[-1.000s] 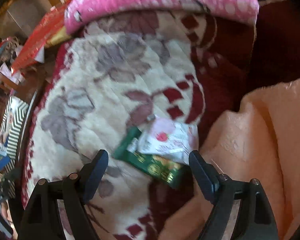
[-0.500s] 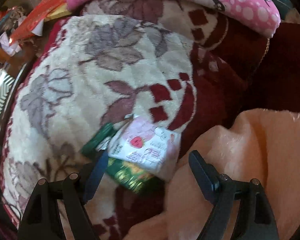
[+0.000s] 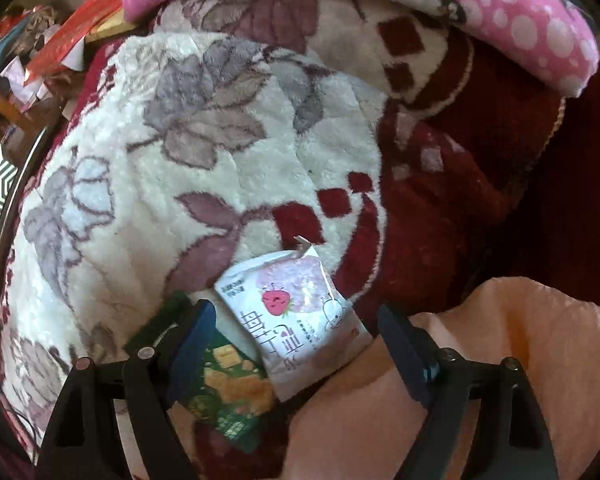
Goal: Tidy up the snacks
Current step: 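Grasp the white strawberry-print pouch with the right gripper, then grasp the green sachet with the left gripper while the right holds the pouch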
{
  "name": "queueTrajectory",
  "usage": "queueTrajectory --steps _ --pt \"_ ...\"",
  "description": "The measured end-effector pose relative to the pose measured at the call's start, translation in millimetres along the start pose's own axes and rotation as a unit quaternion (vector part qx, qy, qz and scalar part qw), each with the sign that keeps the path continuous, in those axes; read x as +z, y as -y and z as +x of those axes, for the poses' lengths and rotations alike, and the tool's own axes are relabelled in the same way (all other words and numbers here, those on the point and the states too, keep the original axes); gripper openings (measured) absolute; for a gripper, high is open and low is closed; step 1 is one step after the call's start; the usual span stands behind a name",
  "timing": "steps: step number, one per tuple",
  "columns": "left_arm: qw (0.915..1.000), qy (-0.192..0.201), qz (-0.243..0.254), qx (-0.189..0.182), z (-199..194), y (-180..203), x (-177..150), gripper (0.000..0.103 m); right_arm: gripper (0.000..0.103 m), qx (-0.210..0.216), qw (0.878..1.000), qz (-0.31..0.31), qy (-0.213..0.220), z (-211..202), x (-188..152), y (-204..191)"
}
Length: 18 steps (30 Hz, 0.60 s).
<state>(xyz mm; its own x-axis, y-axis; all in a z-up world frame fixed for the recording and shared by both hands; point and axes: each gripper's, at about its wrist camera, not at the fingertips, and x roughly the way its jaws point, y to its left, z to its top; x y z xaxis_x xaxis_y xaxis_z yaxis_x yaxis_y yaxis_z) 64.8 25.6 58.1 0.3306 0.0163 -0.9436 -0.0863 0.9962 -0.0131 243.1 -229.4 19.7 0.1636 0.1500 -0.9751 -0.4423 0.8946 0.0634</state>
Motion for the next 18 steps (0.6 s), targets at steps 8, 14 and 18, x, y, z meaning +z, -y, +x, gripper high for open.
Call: queueTrajectory --steps 8,14,18 --pt "0.9974 0.009 0.050 -0.052 -2.5 27.7 6.1 0.082 0.059 0.043 0.999 0.002 0.008 19.2 -7.6 5.8" --pt "0.9838 0.031 0.144 -0.102 -1.0 70.0 27.6 0.082 0.055 0.044 0.998 0.018 0.039 -4.8 -4.9 15.0" --pt "0.9614 0.034 0.238 -0.134 9.9 112.1 42.8 0.082 0.055 0.043 0.996 0.032 0.070 -33.8 -8.2 23.9"
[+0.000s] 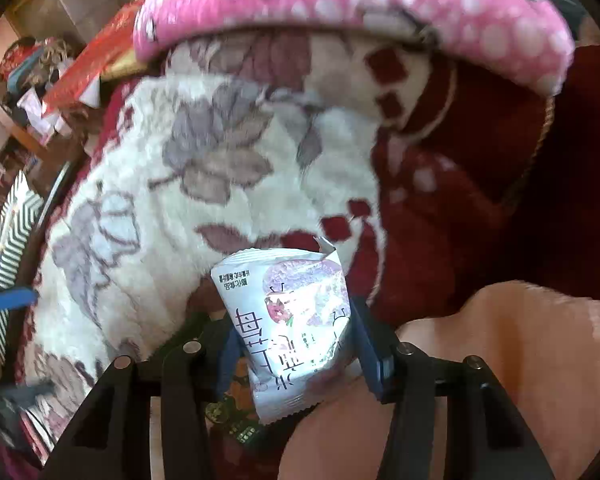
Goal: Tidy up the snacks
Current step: 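Grasp the green sachet with the left gripper while the right holds the pouch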
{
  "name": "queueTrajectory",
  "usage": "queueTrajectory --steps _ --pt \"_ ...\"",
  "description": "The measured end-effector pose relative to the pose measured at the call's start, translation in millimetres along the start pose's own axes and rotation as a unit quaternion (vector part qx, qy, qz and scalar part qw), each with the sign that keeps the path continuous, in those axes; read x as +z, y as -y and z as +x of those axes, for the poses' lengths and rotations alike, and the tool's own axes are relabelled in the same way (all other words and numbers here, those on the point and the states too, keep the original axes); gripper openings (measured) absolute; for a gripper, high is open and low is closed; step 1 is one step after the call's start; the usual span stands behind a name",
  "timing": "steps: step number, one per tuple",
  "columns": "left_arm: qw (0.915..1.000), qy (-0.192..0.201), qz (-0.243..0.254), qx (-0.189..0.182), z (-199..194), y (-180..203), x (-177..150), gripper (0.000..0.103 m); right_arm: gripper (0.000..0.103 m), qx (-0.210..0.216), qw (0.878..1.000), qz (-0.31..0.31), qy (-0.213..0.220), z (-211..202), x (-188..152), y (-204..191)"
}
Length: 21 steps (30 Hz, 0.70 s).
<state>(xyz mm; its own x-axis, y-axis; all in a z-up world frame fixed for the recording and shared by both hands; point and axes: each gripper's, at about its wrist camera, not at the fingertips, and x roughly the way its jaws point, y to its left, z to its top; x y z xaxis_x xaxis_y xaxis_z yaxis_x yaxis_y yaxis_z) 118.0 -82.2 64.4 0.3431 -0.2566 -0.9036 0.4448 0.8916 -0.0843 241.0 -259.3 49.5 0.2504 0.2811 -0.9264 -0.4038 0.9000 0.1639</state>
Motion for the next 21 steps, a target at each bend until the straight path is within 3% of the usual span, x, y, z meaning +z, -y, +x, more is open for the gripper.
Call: queueTrajectory --steps 3,7,12,17,21 --pt "0.9969 -0.006 0.072 -0.033 20.4 19.3 21.2 0.082 0.055 -0.003 1.000 0.005 0.010 -11.7 -0.8 4.0" --pt "0.9863 -0.012 0.134 -0.095 45.3 36.2 46.2 0.082 0.055 -0.002 0.999 0.030 0.017 -17.1 -9.7 21.7" --pt "0.9709 -0.024 0.205 -0.122 67.4 53.7 69.7 0.082 0.055 0.007 0.999 0.048 0.023 -13.7 -10.9 29.4" --pt "0.9592 -0.060 0.222 -0.165 90.7 61.3 86.5 0.082 0.055 0.011 0.998 0.061 0.025 -13.5 -14.1 41.1" --pt "0.9601 -0.076 0.225 -0.148 110.1 63.7 89.1 0.082 0.055 0.013 0.997 0.067 0.026 -12.8 -15.6 46.1"
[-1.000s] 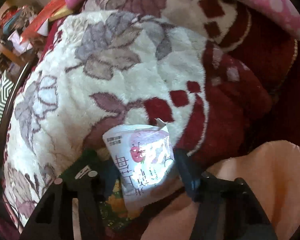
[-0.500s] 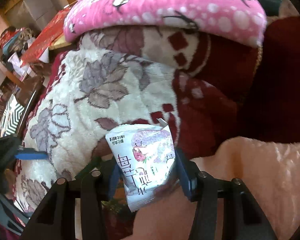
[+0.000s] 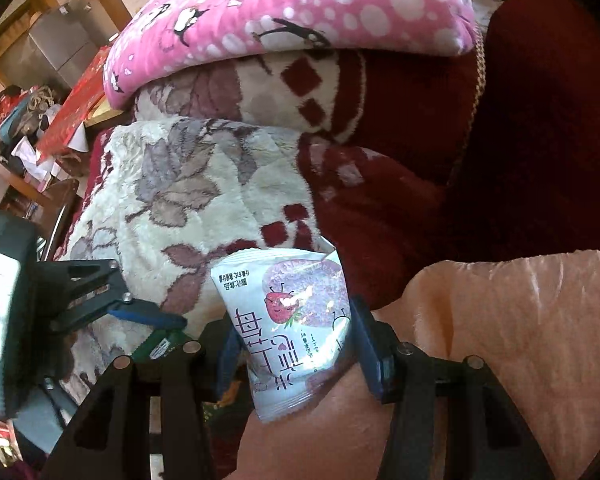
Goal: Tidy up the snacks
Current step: 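Grasp the green sachet with the left gripper while the right holds the pouch, then carry the green sachet and strawberry pouch over the white tray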
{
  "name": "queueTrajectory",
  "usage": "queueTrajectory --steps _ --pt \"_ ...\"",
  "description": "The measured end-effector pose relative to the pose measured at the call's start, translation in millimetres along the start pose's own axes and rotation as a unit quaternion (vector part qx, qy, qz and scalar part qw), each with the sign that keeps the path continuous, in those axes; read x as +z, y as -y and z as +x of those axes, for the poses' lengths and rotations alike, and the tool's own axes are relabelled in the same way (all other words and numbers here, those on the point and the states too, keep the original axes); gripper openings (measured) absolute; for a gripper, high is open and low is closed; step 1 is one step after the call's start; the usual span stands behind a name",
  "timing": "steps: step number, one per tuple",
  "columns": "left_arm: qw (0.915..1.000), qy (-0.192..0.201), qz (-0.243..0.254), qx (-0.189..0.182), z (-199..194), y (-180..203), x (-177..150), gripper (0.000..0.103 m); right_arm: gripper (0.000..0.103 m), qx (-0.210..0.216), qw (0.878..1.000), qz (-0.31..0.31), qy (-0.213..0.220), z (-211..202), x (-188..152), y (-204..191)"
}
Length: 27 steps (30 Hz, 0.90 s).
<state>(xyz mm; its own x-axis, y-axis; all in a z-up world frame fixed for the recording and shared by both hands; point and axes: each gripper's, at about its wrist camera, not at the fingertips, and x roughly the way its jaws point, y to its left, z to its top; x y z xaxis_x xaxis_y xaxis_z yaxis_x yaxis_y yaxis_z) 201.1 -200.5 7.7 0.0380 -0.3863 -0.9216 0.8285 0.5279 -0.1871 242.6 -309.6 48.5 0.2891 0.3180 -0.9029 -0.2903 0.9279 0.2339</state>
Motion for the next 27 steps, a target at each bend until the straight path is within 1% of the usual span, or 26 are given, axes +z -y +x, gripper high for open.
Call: queueTrajectory --steps 1,3,4,5,6,7,8,9,10,11,13,14,15,19,22,23,27 --pt "1.0000 -0.001 0.000 0.002 3.0 -0.1 -0.8 0.082 0.055 0.000 1.000 0.001 0.001 0.0 -0.2 0.6" --pt "0.9999 0.009 0.007 0.013 4.2 3.0 -3.2 0.082 0.055 0.000 1.000 0.002 0.000 0.7 -0.3 1.4" --pt "0.9997 0.012 0.011 0.020 4.4 5.1 -4.4 0.080 0.055 0.000 1.000 0.001 0.000 1.0 -0.3 1.5" --pt "0.9993 0.015 0.014 0.030 4.1 7.2 -5.5 0.072 0.055 -0.001 1.000 0.002 0.001 1.3 -0.3 1.7" --pt "0.9992 0.016 0.014 0.033 4.3 9.6 -6.1 0.068 0.055 -0.001 1.000 0.003 0.001 1.4 -0.4 1.6" --pt "0.9993 0.022 0.010 0.027 1.7 10.4 -6.0 0.055 0.055 -0.001 1.000 0.003 0.002 1.3 -0.6 1.4" --pt "0.9995 0.024 0.005 0.019 -1.2 16.0 -8.8 0.039 0.055 -0.002 1.000 0.003 0.002 1.1 -0.6 1.3" --pt "0.9997 0.024 -0.004 0.007 -2.8 15.7 -9.4 0.034 0.055 -0.002 1.000 0.004 0.002 1.0 -0.6 1.5" --pt "0.9995 0.029 -0.010 0.010 -5.7 16.0 -10.9 0.028 0.055 -0.002 1.000 0.004 0.003 0.6 -0.7 1.7" --pt "0.9991 0.034 -0.012 0.022 -6.1 18.9 -13.1 0.018 0.055 -0.002 1.000 0.006 0.004 0.1 -0.7 2.1" --pt "0.9985 0.039 -0.027 0.028 -13.8 17.4 -25.8 0.015 0.055 -0.002 1.000 0.007 0.006 -0.2 -0.7 2.2" --pt "0.9980 0.043 -0.036 0.029 -16.7 16.6 -28.2 0.011 0.055 -0.002 1.000 0.007 0.006 -0.2 -0.9 1.8" --pt "0.9975 0.047 -0.042 0.032 -19.9 15.4 -31.0 0.009 0.055 -0.003 1.000 0.006 0.007 -0.3 -1.1 0.9" --pt "0.9935 0.068 -0.084 0.036 -40.1 8.3 -44.6 0.008 0.055 -0.003 1.000 0.007 0.010 -1.7 -1.2 0.3" --pt "0.9864 0.087 -0.134 0.036 -59.2 -3.8 -58.7 0.008 0.055 -0.001 1.000 0.006 0.014 -5.7 -1.6 -5.5" --pt "0.9844 0.092 -0.144 0.041 -62.9 -5.5 -61.7 0.008 0.055 -0.001 1.000 0.006 0.015 -6.5 -1.9 -8.2" --pt "0.9725 0.109 -0.185 0.091 -90.9 -2.9 -82.5 0.008 0.055 0.003 1.000 -0.010 0.018 -11.1 -4.0 -33.6"
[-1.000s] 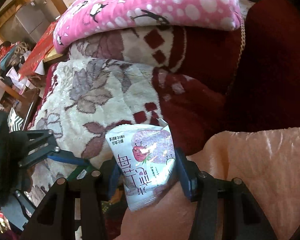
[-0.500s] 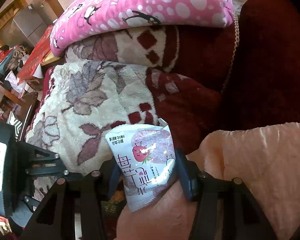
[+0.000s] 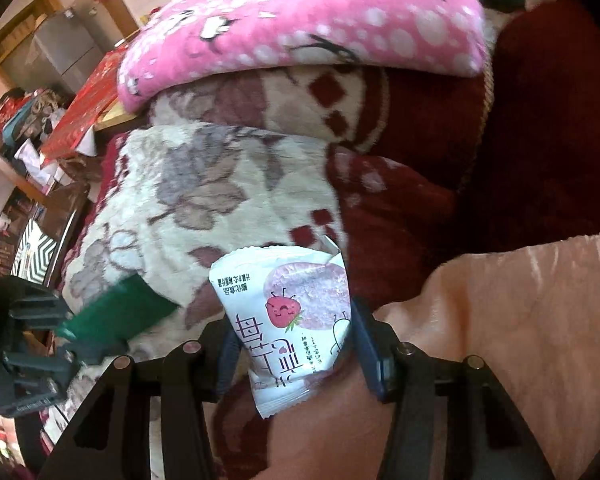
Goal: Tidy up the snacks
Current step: 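Carry the green sachet and strawberry pouch over the white tray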
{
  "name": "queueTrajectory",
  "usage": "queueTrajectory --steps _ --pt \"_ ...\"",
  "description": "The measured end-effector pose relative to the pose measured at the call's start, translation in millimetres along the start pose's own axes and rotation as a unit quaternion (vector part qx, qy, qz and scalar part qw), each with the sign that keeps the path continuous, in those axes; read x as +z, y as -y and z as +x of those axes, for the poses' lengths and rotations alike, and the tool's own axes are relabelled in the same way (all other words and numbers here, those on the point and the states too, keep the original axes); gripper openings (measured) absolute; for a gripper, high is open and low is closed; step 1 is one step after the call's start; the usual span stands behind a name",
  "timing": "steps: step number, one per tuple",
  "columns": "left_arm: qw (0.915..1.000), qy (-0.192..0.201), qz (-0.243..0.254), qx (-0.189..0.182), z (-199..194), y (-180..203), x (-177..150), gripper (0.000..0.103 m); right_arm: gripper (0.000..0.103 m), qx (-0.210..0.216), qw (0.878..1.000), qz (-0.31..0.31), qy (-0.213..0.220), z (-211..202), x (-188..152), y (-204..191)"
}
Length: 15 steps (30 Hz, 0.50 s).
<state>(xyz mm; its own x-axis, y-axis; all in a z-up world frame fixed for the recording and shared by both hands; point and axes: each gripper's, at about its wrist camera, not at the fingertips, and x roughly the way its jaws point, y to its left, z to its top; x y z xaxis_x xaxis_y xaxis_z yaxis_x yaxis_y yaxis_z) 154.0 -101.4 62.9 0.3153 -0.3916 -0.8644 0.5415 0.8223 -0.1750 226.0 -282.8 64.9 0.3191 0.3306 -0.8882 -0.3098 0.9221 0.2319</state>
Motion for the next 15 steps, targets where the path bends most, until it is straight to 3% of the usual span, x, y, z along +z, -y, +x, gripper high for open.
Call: queueTrajectory --steps 6,10,15 --pt "0.9957 0.010 -0.053 0.075 -44.2 -14.4 -41.5 0.008 0.055 0.022 0.999 -0.024 -0.001 -0.8 -13.1 -55.8" --pt "0.9910 0.011 -0.102 0.086 -70.8 -24.5 -69.9 0.008 0.055 0.037 0.999 -0.036 -0.004 1.4 -28.7 -93.2" --pt "0.9814 0.020 -0.141 0.129 -97.3 -34.3 -101.4 0.008 0.055 0.063 0.997 -0.034 -0.003 2.1 -54.7 -138.2"
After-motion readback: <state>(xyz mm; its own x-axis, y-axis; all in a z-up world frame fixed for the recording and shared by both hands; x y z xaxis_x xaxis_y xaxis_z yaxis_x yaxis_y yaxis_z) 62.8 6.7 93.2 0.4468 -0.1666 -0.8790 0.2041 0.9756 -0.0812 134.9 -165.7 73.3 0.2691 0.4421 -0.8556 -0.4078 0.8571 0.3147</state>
